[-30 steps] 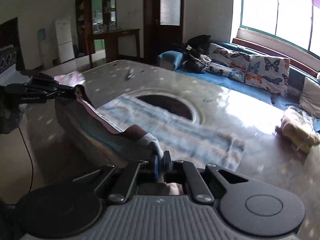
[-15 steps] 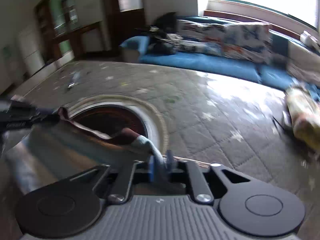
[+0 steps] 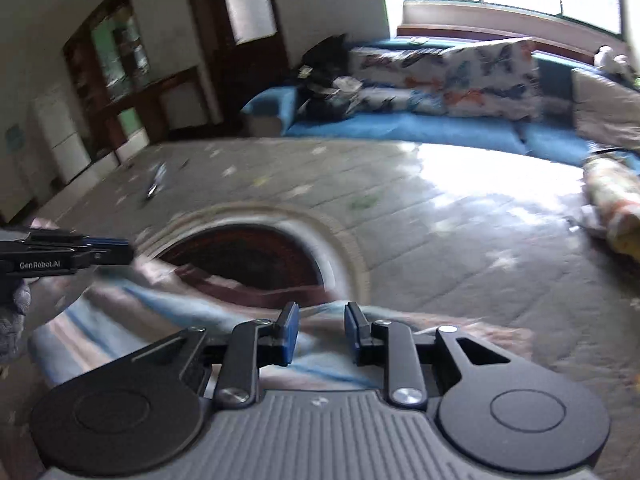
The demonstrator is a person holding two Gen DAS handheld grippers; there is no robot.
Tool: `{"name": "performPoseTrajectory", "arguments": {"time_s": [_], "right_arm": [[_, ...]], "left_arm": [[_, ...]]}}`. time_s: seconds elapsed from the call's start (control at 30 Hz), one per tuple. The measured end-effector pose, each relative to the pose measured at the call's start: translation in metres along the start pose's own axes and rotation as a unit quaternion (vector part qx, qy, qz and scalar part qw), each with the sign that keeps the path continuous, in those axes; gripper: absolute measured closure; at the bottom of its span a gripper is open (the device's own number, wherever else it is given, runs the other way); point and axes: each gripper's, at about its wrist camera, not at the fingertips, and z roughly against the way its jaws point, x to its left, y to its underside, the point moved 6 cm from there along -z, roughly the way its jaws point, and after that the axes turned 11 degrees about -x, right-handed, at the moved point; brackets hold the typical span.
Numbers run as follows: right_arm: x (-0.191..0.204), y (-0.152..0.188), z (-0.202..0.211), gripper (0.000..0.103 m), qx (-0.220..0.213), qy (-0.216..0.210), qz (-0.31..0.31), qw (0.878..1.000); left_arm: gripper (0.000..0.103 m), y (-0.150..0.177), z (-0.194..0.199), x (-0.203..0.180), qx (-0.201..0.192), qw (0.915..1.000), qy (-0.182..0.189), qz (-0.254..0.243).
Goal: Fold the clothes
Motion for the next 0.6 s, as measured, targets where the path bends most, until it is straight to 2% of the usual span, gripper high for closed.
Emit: {"name": "performPoseTrajectory", "arguments": {"time_s": [0.13, 0.23, 0.4, 0.6], "right_arm": [[0.017, 0.009, -0.025, 0.078, 0.022, -0.008, 0.007, 1.000], [0.018, 0.013, -0.038, 0.078, 0.025, 0.007, 0.006, 1.000], [0.014, 0.016, -0.044, 0.078, 0.010, 0.024, -0.015, 1.000], [0.041, 0.013, -0.036, 0.077, 0.003, -0.017, 0.010, 1.000]], "left_arm": [[0.091, 0.015, -0.026, -0.011, 0.036, 0.9992, 0.011, 0.012], [0.092, 0.023, -0.043, -0.005, 0.054, 0.9984, -0.001, 0.016], [0.090, 0.018, -0.046, 0.006, 0.032, 0.9984, -0.021, 0.042], [0.077, 0.019, -0.025, 0.009, 0.013, 0.9982, -0.017, 0.056]]}}
